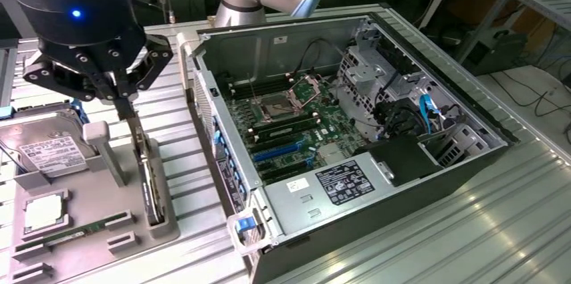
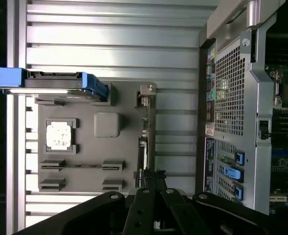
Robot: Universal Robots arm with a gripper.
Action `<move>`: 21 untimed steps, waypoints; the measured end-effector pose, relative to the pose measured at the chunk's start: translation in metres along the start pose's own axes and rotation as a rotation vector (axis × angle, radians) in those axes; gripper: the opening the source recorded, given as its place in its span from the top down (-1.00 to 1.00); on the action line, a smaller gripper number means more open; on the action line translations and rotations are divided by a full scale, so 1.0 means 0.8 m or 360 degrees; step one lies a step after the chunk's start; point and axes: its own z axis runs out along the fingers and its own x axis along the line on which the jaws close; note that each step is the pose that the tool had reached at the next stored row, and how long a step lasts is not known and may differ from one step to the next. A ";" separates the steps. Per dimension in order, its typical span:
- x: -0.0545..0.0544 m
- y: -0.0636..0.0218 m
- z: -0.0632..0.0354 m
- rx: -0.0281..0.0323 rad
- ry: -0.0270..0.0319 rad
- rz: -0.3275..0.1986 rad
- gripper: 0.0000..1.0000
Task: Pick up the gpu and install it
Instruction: 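Reach for the gpu, then pick up the gpu and move the gpu toward the slot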
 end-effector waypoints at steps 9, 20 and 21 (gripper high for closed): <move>0.015 -0.004 0.000 -0.00002 -0.00002 -0.0001 0.79; 0.015 -0.004 0.000 -0.00001 -0.00001 -0.0001 0.79; 0.015 -0.004 0.000 -0.00002 0.00000 -0.0001 0.79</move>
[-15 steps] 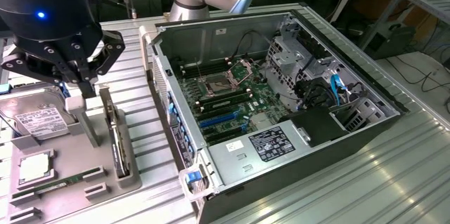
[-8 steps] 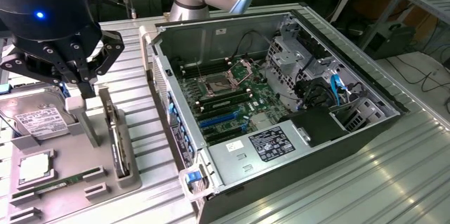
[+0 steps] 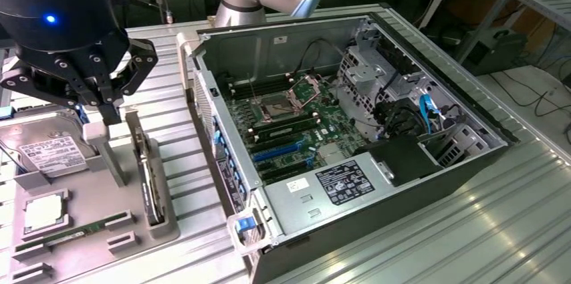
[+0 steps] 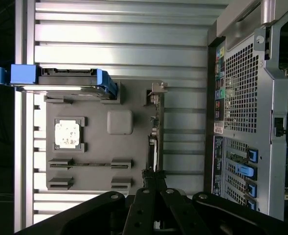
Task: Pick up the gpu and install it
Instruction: 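Pick up the gpu and move the gpu toward the slot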
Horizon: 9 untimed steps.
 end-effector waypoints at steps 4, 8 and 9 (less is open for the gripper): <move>0.000 0.000 0.000 0.00000 0.00000 0.0000 0.79; 0.000 0.000 0.000 0.00000 0.00000 0.0000 0.66; 0.000 0.000 0.000 0.00001 0.00000 0.0000 0.53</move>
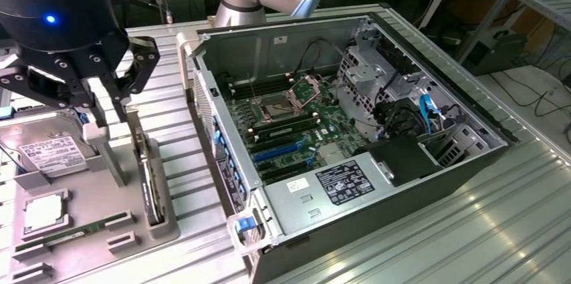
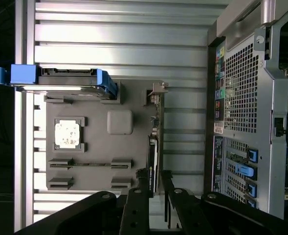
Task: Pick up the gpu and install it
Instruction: 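Pick up the gpu and move the gpu toward the slot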
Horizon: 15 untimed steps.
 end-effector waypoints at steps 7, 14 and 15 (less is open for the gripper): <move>0.000 0.000 0.000 -0.00001 0.00000 0.0000 -0.08; 0.000 0.000 0.008 -0.00021 0.00151 -0.0073 -0.08; 0.000 0.000 0.010 -0.00021 0.00196 -0.0076 -0.08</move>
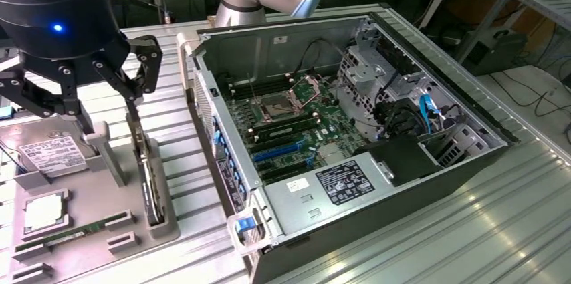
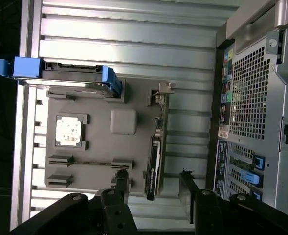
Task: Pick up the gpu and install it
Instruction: 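Pick up the gpu and move the gpu toward the slot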
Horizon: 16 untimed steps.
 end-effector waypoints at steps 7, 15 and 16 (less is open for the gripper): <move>0.000 0.000 0.010 0.00022 0.00231 -0.0001 -0.08; 0.000 -0.001 0.018 0.00206 0.00480 0.0000 -0.08; 0.000 -0.001 0.020 0.00229 0.00522 0.0001 -0.08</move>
